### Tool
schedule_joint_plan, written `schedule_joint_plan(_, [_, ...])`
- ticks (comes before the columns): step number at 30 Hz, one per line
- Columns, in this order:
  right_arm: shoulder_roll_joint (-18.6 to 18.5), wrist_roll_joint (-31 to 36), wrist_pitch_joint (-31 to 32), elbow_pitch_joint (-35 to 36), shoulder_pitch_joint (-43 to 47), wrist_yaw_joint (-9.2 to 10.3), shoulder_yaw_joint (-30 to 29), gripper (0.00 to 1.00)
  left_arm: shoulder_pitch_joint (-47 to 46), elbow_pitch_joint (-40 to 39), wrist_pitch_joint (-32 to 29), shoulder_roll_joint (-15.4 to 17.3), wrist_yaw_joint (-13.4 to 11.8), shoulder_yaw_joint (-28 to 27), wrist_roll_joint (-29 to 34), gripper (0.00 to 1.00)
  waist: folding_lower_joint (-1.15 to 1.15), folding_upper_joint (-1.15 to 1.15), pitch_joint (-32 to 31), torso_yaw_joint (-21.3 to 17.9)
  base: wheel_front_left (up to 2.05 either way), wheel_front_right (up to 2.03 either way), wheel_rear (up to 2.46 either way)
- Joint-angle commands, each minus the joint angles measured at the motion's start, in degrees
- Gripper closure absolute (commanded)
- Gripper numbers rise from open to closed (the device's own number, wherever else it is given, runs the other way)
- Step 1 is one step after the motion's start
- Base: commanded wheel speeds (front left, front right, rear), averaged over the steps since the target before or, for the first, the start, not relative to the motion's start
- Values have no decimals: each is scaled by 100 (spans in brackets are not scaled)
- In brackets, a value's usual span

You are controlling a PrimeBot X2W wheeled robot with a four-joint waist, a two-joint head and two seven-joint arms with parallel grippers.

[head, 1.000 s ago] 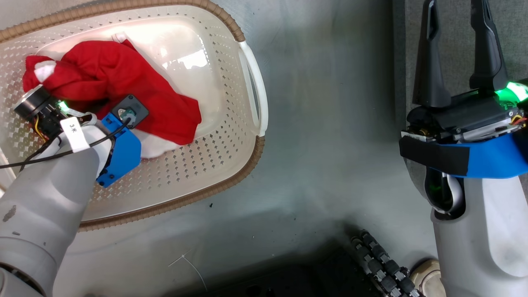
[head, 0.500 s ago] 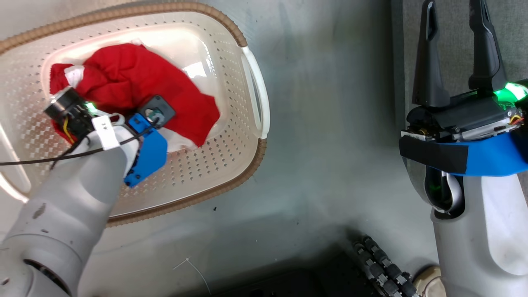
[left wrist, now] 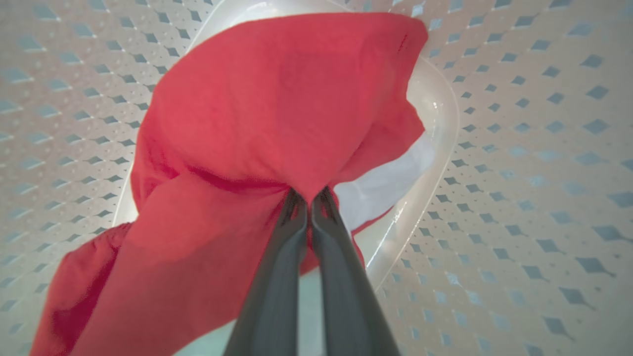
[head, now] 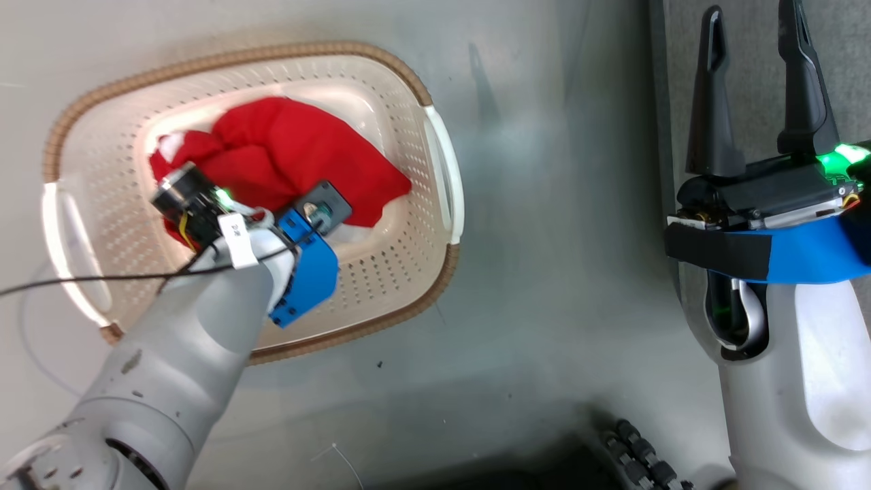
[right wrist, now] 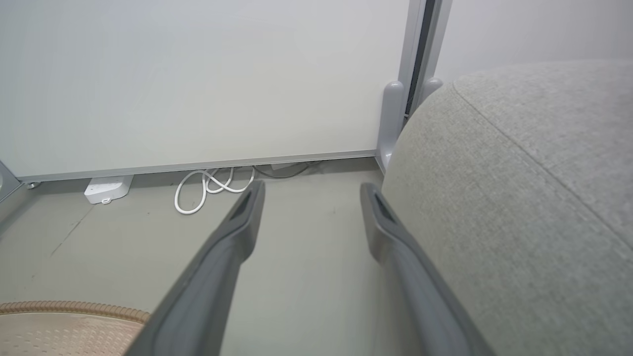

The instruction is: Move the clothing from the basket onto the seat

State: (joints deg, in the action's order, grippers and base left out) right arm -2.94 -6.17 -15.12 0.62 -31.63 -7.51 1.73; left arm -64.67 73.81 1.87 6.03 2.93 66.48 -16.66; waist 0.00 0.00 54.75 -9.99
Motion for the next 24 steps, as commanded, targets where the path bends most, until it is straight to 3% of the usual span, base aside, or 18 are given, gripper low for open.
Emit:
schedule_joint_plan(1, [10,41,-4,-35,52,5,-42,0,93,-10,123,-4,15,-25,-49,100,0,0,-179,115,0,0,0])
schedule_joint_plan(11, [-103,80,-4,-197,165,4,-90,0,369,-65,913,16,260,-129,-327,100,0,0,-814,397,0,0,0])
schedule_joint_plan(24, [-248,49,-4,-504,521,5,-159,0,874,-596,1342,-180,191,-445,-714,100,0,0,-1870,730,0,0,0])
